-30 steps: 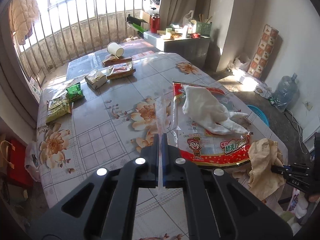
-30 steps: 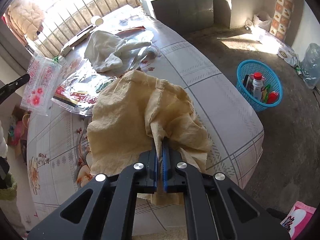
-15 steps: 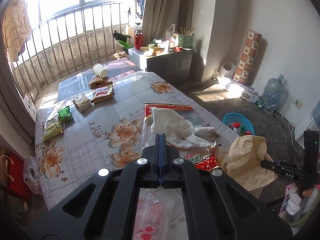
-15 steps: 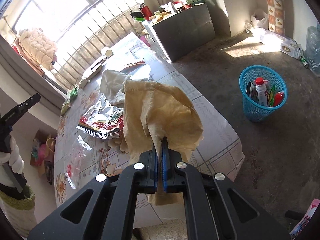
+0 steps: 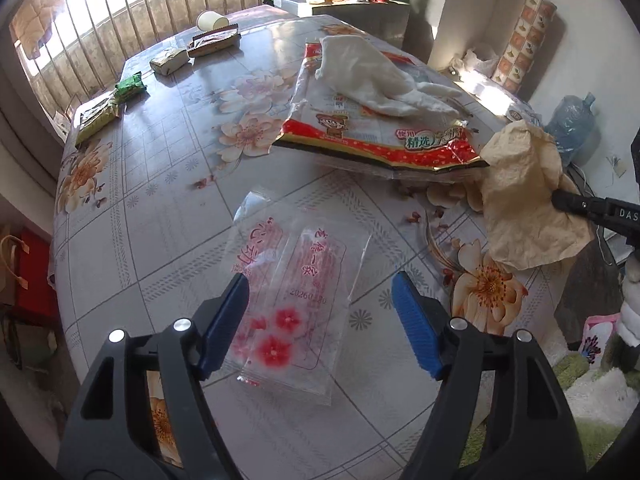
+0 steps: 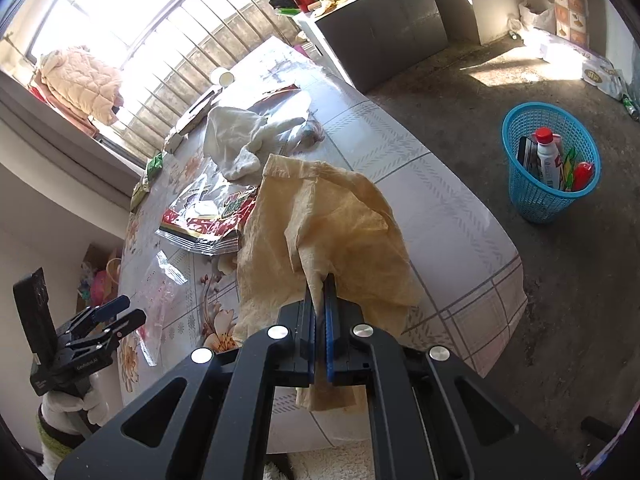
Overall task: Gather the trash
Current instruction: 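Lift the tan paper with the right tool while the left tool regrasps the clear bag, then carry the tan paper and clear bag over the blue wastebasket with both tools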
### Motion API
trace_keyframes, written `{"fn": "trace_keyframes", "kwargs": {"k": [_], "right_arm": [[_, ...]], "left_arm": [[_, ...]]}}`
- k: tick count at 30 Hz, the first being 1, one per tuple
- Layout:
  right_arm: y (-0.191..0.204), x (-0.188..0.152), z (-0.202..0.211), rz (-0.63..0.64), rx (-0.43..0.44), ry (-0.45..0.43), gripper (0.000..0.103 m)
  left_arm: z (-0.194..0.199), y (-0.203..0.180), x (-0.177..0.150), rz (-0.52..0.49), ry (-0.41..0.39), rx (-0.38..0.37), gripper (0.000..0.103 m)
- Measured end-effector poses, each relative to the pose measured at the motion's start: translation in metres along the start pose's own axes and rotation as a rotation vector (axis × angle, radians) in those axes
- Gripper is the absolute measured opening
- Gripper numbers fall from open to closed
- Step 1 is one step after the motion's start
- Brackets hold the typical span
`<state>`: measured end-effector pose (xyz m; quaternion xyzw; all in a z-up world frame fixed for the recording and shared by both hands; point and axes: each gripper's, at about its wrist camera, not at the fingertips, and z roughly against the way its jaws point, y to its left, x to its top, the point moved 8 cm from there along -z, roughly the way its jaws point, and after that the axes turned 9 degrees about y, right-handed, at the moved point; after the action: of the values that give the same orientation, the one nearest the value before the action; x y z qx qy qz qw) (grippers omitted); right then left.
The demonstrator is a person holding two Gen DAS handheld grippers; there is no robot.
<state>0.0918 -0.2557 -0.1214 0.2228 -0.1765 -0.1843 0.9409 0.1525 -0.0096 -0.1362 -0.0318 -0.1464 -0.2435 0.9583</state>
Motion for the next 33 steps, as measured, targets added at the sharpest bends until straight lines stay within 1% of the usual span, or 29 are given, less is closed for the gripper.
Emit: {"fn": "trace_keyframes", "kwargs": {"k": [2,4,5,6,7,10,11,14,15,17,19,22,23,28,31,33], "right_arm": [[0.001,-0.002,-0.002,0.001,-0.006,0.006,0.004],[0.001,-0.003,-0.004,-0.002,-0.011,0.012,0.004],[0.001,-0.003,-0.005,-0.004,-0.015,0.015,0.004],[0.001,-0.003,-0.005,-0.005,-0.019,0.017,0.004],[0.001,-0.003,-0.006,-0.007,-0.022,0.019,0.004],[0.0,-0.003,-0.007,-0.014,-0.029,0.024,0.004],[0.0,-0.003,-0.008,-0.016,-0.03,0.025,0.004],[0.0,-0.003,-0.009,-0.018,-0.037,0.028,0.004],[0.0,-0.003,-0.009,-0.019,-0.038,0.028,0.004],[0.001,-0.003,-0.009,-0.022,-0.037,0.027,0.004],[0.001,-0.003,-0.009,-0.027,-0.031,0.026,0.004],[0.001,-0.004,-0.007,-0.033,-0.007,0.023,0.004],[0.002,-0.004,-0.005,-0.036,0.011,0.022,0.004],[0.004,-0.002,0.004,-0.061,0.117,0.01,0.004],[0.004,0.0,0.011,-0.071,0.17,-0.003,0.004],[0.004,0.001,0.016,-0.072,0.195,-0.016,0.004]], "left_arm": [[-0.014,-0.005,-0.01,-0.047,0.025,0.05,0.07],[-0.025,-0.004,-0.016,-0.072,0.039,0.095,0.071],[-0.024,-0.003,-0.015,-0.067,0.013,0.086,0.07],[-0.025,-0.002,-0.014,-0.061,0.02,0.07,0.067],[-0.025,0.001,-0.013,-0.045,0.02,0.046,0.059],[-0.027,0.008,-0.009,-0.01,0.011,-0.006,0.051],[-0.027,0.01,-0.008,-0.009,0.002,-0.012,0.05],[-0.026,0.007,-0.007,-0.041,-0.018,-0.02,0.039],[-0.026,0.005,-0.005,-0.046,-0.024,-0.029,0.034],[-0.025,0.002,-0.005,-0.05,-0.032,-0.04,0.03],[-0.024,0.001,-0.004,-0.045,-0.036,-0.054,0.022],[-0.02,0.001,-0.005,-0.045,-0.046,-0.049,0.017],[-0.016,0.0,-0.006,-0.046,-0.053,-0.049,0.016],[0.009,0.001,-0.002,-0.031,-0.109,-0.061,0.004],[0.028,-0.002,0.003,-0.009,-0.141,-0.091,0.001],[0.04,-0.006,0.007,-0.009,-0.167,-0.103,0.001]]}}
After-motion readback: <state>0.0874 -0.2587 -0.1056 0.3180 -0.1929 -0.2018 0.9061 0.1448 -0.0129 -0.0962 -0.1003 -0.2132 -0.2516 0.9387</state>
